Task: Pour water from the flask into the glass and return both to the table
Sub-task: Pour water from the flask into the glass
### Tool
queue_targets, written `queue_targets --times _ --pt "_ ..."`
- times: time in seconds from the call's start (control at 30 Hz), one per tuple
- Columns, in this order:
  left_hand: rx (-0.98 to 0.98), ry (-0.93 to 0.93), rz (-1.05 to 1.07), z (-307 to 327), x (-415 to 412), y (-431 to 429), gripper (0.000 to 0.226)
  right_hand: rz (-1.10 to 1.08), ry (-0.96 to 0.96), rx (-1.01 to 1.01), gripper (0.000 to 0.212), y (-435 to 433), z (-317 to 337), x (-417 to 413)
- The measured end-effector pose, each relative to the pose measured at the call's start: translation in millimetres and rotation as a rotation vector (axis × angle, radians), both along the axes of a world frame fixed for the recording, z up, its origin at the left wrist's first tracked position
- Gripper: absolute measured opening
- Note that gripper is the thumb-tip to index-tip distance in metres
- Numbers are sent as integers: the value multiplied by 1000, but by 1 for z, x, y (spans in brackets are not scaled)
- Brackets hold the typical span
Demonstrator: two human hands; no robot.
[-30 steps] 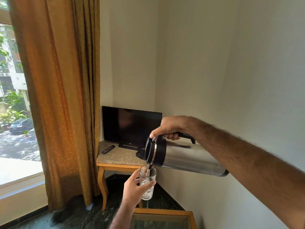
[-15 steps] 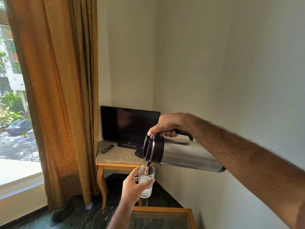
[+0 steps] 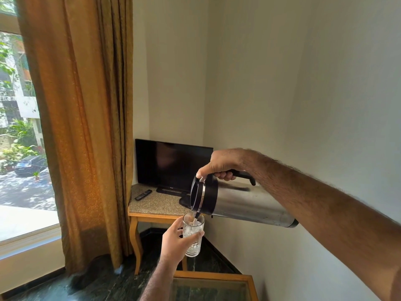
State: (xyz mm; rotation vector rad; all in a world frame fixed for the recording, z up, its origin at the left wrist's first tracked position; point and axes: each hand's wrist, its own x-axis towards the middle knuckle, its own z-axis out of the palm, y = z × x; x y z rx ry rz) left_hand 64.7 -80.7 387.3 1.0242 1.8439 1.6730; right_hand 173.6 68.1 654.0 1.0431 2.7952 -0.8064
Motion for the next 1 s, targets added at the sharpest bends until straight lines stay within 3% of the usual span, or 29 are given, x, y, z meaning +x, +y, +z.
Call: queue_targets --times 0.6,0.7,0.9,1.0 --pt "-8 -6 16 1 1 -6 45 6 -1 -19 55 0 -7 -1" --pt "-2 -6 11 -1 3 -5 45 10 -2 -21 44 0 -6 0" --pt "-14 -13 18 0 5 -6 47 6 14 -20 58 1 -7 -2" --pt "-18 -14 12 3 6 -7 46 7 19 -26 54 1 -7 -2"
